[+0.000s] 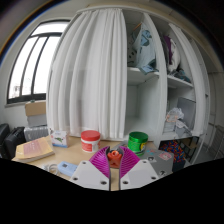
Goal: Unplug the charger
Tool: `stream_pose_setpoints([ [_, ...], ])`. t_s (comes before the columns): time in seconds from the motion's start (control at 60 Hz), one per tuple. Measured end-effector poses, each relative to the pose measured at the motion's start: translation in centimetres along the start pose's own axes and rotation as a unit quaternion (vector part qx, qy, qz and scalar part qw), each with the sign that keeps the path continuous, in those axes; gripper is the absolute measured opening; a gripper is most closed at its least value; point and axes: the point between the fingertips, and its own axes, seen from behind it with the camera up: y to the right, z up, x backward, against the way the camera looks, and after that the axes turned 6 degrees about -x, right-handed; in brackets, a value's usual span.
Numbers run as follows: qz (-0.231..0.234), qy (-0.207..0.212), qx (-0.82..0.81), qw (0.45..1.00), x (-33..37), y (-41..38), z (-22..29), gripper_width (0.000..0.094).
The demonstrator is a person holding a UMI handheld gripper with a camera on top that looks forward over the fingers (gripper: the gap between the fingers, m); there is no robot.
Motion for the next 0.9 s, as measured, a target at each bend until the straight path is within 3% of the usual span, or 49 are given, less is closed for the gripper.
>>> stream_pose_setpoints([
  [0.15, -0.031, -0.094, 0.008, 0.995, -1.1, 4.4, -7.9, 0.0102],
  [0.3, -0.011, -0.171, -0.008, 0.985, -1.5, 4.7, -12.6, 0.0127],
  [0.383, -0.014, -0.167, -0.012, 0.986, -1.6, 5.2, -12.5, 0.0149],
  [0.583, -0.011, -0.194, 0.005, 0.981, -1.5, 5.2, -13.8, 0.0333],
  [0.617, -0.011, -0.201, 0.004, 0.979, -1.4, 5.3, -14.1, 0.042],
  [0.7, -0.003, -0.202, 0.001, 0.979, -1.1, 5.2, -14.0, 0.0774],
  [0.733, 0.003, -0.195, 0.002, 0.981, -1.0, 5.0, -13.8, 0.0838],
  [0.9, 0.016, -0.158, 0.011, 0.987, 1.0, 5.3, -12.0, 0.0851],
])
